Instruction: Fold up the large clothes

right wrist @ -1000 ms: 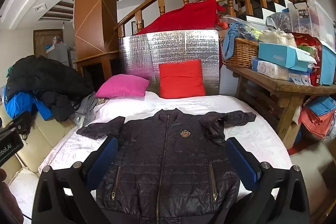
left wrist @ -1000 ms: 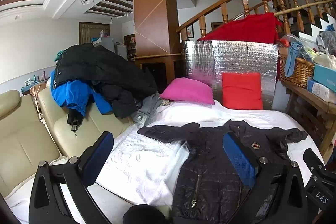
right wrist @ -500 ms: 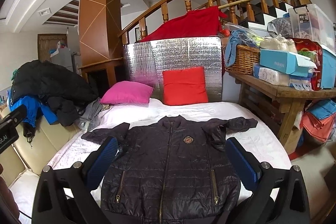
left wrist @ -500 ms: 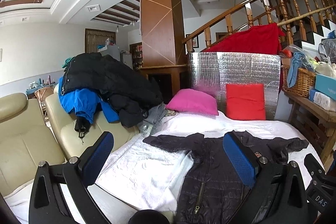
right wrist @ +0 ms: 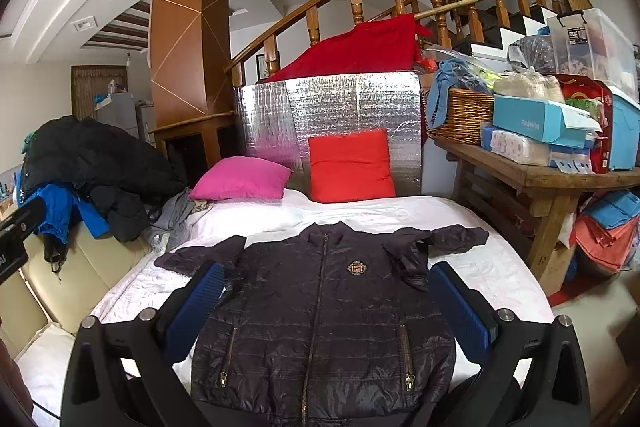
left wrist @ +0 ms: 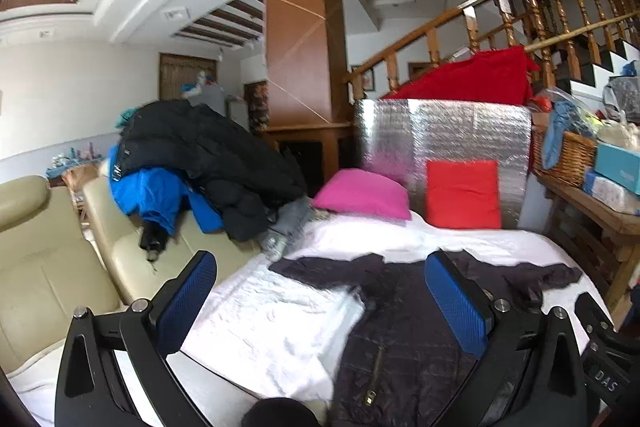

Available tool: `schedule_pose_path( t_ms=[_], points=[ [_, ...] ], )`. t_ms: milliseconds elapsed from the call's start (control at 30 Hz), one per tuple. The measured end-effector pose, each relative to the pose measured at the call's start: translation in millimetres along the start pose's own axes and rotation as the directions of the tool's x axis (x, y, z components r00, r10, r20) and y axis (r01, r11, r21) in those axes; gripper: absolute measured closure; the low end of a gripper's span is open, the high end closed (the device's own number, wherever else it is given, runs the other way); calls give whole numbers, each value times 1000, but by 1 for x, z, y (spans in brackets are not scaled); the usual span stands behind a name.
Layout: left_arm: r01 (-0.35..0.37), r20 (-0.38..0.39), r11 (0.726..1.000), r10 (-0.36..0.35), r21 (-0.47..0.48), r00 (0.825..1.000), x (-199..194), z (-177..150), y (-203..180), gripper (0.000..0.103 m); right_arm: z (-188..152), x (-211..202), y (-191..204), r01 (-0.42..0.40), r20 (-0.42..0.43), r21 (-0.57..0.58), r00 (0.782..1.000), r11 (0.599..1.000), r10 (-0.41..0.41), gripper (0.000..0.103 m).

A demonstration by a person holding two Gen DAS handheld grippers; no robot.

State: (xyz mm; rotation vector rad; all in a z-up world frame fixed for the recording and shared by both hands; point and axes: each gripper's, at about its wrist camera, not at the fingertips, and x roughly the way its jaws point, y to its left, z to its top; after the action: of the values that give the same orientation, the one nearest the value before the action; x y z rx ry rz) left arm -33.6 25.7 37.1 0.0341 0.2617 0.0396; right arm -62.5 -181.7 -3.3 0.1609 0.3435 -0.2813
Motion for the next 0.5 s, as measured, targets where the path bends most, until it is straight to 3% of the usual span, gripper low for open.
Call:
schedule_pose_path(
  t_ms=[233,500],
  points=[
    [85,-105,996,-82,27,991,21,-16,-21,0,-1,3,-1,60,-13,-33,998,998,-60,0],
    [101,-120,993,-94,56,988,18,-19,-35,0,-1,-1,-7,94,7,-42,996,995,-94,0]
  ],
)
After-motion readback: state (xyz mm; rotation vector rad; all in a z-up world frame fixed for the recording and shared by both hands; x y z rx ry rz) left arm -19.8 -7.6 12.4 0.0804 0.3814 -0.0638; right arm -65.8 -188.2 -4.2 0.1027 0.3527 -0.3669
